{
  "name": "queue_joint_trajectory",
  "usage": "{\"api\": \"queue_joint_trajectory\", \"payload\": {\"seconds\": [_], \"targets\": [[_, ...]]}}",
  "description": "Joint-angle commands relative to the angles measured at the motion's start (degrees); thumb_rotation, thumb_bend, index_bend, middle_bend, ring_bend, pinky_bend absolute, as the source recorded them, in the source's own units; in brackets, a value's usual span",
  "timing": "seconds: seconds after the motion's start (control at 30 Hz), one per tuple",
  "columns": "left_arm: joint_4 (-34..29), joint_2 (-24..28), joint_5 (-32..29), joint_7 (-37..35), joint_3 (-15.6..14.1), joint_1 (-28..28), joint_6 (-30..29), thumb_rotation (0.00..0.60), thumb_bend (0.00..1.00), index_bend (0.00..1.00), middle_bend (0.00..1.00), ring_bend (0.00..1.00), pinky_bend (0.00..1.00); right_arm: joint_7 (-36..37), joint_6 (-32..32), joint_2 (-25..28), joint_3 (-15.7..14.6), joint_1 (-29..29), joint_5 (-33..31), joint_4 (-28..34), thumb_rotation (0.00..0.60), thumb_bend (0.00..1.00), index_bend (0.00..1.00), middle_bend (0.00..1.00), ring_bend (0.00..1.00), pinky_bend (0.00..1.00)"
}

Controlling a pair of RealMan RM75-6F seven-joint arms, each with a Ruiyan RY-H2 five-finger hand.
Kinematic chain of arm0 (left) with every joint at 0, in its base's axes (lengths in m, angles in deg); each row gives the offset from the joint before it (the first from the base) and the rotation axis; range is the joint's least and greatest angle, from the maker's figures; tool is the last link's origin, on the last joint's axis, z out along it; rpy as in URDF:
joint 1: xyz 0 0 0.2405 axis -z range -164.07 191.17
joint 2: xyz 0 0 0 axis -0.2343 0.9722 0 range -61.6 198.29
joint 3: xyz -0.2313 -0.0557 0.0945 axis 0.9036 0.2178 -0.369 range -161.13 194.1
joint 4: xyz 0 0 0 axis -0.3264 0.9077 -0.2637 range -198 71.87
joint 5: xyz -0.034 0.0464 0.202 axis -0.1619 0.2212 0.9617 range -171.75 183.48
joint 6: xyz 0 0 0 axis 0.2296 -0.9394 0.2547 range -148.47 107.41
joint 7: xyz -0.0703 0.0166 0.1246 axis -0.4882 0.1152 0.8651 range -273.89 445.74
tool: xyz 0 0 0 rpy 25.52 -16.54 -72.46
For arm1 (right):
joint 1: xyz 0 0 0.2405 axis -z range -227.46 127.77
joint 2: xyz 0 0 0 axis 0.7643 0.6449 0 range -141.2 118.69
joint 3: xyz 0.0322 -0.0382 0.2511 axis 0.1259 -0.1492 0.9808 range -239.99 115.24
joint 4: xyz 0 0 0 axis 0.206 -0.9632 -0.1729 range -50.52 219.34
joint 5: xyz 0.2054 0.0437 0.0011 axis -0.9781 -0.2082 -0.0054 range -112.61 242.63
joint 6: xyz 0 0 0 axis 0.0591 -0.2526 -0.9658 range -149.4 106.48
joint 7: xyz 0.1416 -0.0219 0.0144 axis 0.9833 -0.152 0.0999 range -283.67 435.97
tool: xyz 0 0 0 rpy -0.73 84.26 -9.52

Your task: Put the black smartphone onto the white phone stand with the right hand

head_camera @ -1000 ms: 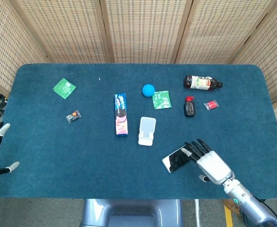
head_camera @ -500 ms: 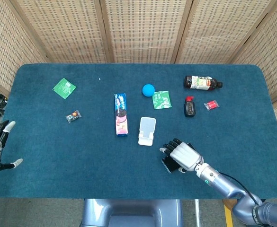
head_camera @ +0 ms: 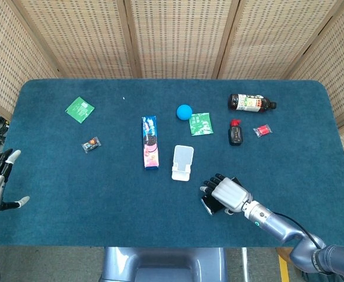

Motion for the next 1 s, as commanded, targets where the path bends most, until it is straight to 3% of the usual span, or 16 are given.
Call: {"api": "queue_joint_trajectory", "payload": {"seconds": [0.03,0.23,0.4,0.57,0.67,0.87,1.0], "targets": [[0.0,0.0,-0.1,-0.1,0.0,0.0,0.0,0.6,0.0,0.0,0.0,0.0,0.0,-0.3,0.2,-0.5,-0.9,-0.5,0.0,-0.9,0.6,0.0,0.21,0.24,0.22,0.22],[0.1,-0.1,-0.3,0.2,0.0,0.2,0.1,0.6,0.0,0.0,0.0,0.0,0.0,-0.6,-0.2,-1.7,-2.0,-0.9,0.1,-3.0,0.6,0.0,0.23,0.24,0.22,0.22],[0.2,-0.2,-0.8,0.4,0.0,0.4,0.3,0.6,0.0,0.0,0.0,0.0,0.0,-0.8,0.1,-2.4,-2.5,-1.4,-0.4,-4.4,0.6,0.04,0.31,0.25,0.23,0.22],[0.2,-0.3,-1.1,0.6,0.0,0.6,0.5,0.6,0.0,0.0,0.0,0.0,0.0,-0.4,-2.0,-2.9,-3.0,-1.3,0.3,-5.3,0.6,0.16,0.52,0.41,0.38,0.26],[0.2,-0.3,-1.1,0.6,0.0,0.7,0.5,0.6,0.0,0.0,0.0,0.0,0.0,-0.6,-4.3,-3.0,-3.2,-1.0,1.2,-5.9,0.6,0.21,0.58,0.47,0.44,0.27],[0.2,-0.3,-1.2,0.3,0.0,0.7,0.6,0.6,0.0,0.0,0.0,0.0,0.0,-4.5,-9.8,0.0,-3.1,-0.8,4.1,-3.8,0.6,0.25,0.59,0.48,0.45,0.27],[0.3,-0.2,-1.4,0.1,0.0,1.0,0.9,0.6,0.0,0.0,0.0,0.0,0.0,-11.1,-13.1,4.3,-1.7,-1.3,6.8,1.2,0.6,0.25,0.58,0.48,0.45,0.27]]}}
